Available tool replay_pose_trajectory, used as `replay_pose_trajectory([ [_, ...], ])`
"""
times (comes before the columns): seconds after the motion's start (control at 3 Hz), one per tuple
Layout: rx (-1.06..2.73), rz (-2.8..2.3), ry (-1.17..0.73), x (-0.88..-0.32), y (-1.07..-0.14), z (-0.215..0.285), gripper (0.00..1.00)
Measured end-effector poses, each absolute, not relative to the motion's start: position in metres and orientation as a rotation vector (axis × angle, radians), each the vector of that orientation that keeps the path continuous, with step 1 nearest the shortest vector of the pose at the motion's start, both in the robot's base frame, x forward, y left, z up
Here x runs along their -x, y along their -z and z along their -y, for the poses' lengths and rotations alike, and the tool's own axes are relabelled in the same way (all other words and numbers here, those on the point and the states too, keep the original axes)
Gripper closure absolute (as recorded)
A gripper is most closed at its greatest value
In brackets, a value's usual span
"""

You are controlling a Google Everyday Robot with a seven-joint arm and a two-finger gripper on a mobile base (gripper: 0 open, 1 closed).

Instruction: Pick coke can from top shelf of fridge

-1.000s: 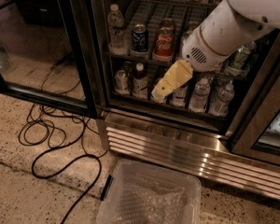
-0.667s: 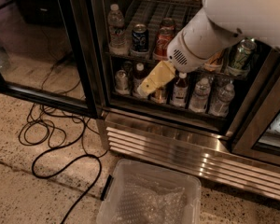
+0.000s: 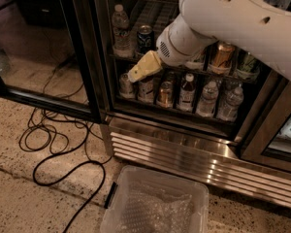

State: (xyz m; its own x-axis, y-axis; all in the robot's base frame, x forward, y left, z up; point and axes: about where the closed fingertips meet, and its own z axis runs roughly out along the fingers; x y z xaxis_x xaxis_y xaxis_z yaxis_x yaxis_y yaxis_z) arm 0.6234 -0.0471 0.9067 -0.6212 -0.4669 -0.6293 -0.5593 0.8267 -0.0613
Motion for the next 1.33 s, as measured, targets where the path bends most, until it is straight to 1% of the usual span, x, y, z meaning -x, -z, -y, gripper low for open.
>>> replay_pose_trajectory([
  [0.33,0.764,-2.335,-0.188,-0.624,-0.906,0.045,0.0],
  [0.67,0.715,-2.3,-0.219,-0.644,-0.896,0.025,0.0],
  [1.0,0.622,-2.263,-0.256,-0.675,-0.896,0.004,0.0],
  [1.33,0.557,-2.236,-0.231,-0.694,-0.904,-0.018,0.0],
])
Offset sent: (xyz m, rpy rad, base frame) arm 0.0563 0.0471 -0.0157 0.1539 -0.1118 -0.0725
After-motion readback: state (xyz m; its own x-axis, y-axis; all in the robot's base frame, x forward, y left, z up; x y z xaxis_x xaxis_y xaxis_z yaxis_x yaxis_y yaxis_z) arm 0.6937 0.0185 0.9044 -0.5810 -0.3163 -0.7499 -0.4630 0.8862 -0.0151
